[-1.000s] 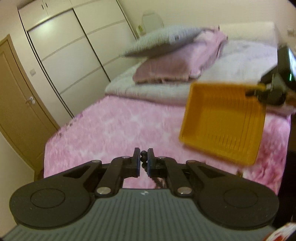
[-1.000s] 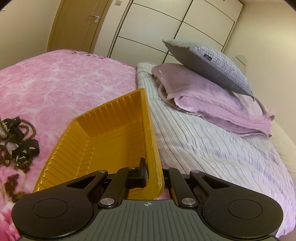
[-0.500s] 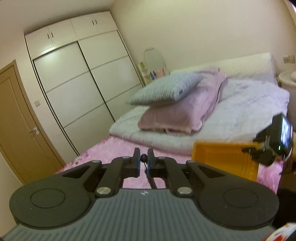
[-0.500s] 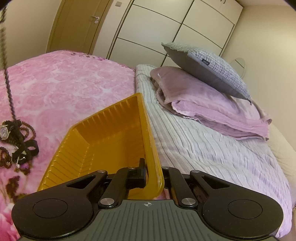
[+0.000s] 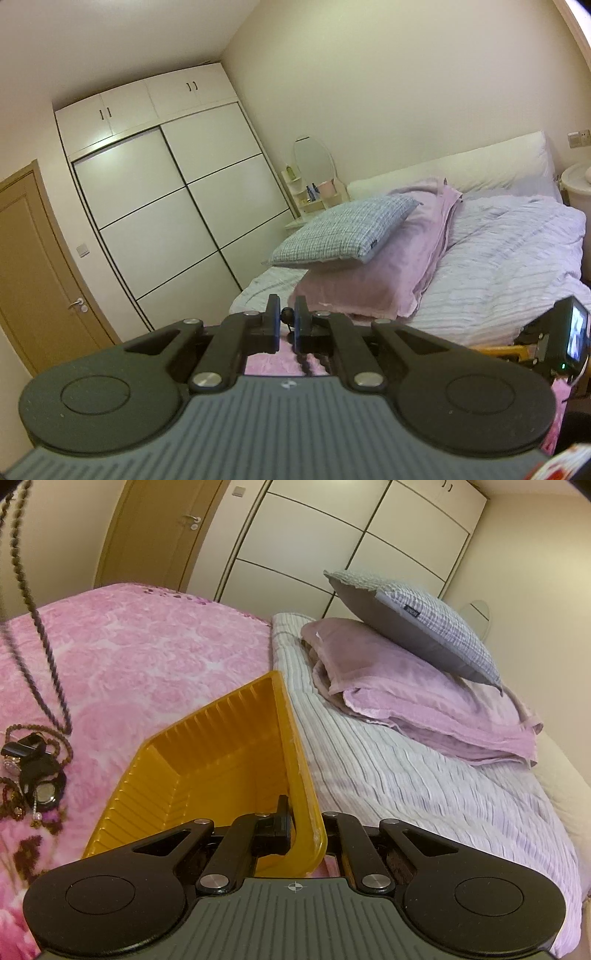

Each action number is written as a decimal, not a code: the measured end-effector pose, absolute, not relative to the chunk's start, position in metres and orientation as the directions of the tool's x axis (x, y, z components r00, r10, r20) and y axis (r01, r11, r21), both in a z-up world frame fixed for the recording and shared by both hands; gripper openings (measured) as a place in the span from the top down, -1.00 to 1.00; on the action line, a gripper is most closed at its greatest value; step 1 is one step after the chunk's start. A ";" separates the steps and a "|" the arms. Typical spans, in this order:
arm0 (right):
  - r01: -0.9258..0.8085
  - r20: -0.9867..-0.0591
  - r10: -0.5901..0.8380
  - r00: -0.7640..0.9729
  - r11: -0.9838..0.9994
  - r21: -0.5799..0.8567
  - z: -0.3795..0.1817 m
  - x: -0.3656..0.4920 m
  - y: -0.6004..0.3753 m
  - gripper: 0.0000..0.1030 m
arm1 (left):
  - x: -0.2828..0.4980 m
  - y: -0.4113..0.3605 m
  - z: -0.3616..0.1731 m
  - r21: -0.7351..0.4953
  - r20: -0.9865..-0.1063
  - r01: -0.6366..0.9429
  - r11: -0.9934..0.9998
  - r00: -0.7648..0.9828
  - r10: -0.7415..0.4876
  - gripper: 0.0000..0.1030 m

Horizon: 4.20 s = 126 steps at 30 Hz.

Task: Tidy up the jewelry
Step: 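Lift the bead strand with the left gripper and carry it over the tray, then lower the strand into the tray and open the left gripper, then return the left gripper to the pile and grasp the brown bead bracelet, then carry the bracelet into the tray and open the left gripper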

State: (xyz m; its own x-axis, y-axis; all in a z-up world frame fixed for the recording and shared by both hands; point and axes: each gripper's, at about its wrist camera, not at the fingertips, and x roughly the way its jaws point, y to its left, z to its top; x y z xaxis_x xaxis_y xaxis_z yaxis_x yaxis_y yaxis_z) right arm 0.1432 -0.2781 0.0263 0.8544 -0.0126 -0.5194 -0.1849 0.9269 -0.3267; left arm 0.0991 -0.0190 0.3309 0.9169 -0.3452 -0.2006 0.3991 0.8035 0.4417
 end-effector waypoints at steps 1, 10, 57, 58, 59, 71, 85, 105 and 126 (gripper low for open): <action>-0.186 -0.520 -0.012 0.854 0.927 -0.326 0.027 0.143 -0.278 0.90 | 0.101 -0.021 0.334 0.442 -0.200 0.401 0.803 0.916 -0.347 0.88; -0.193 -0.522 -0.002 0.853 0.928 -0.318 0.028 0.143 -0.279 0.90 | 0.129 -0.057 0.334 0.433 -0.268 0.477 0.765 0.878 -0.396 0.88; -0.376 -0.804 0.015 0.595 0.889 -0.261 -0.004 0.176 -0.317 0.91 | 0.252 -0.193 0.121 0.196 -0.696 0.721 0.665 0.579 -0.424 0.86; -0.376 -0.805 0.015 0.593 0.889 -0.261 -0.004 0.176 -0.317 0.91 | 0.252 -0.194 0.119 0.191 -0.699 0.721 0.666 0.576 -0.423 0.86; -0.376 -0.806 0.014 0.592 0.889 -0.260 -0.004 0.176 -0.317 0.91 | 0.252 -0.194 0.117 0.188 -0.702 0.722 0.666 0.573 -0.423 0.85; -0.370 -0.809 0.014 0.587 0.894 -0.253 -0.007 0.176 -0.319 0.90 | 0.242 -0.164 0.120 0.142 -0.689 0.689 0.711 0.584 -0.428 0.57; -0.389 -0.801 0.033 0.598 0.886 -0.254 -0.006 0.174 -0.321 0.90 | 0.161 -0.015 0.064 0.101 -0.683 0.406 0.908 0.692 -0.234 0.46; -0.482 -0.795 0.066 0.603 0.825 -0.296 -0.013 0.188 -0.322 0.90 | 0.094 0.003 -0.030 0.093 -0.746 0.440 0.893 0.625 -0.230 0.46; -0.465 -0.793 0.050 0.608 0.831 -0.304 -0.013 0.189 -0.320 0.90 | 0.109 -0.012 -0.001 0.086 -0.708 0.493 0.866 0.642 -0.295 0.89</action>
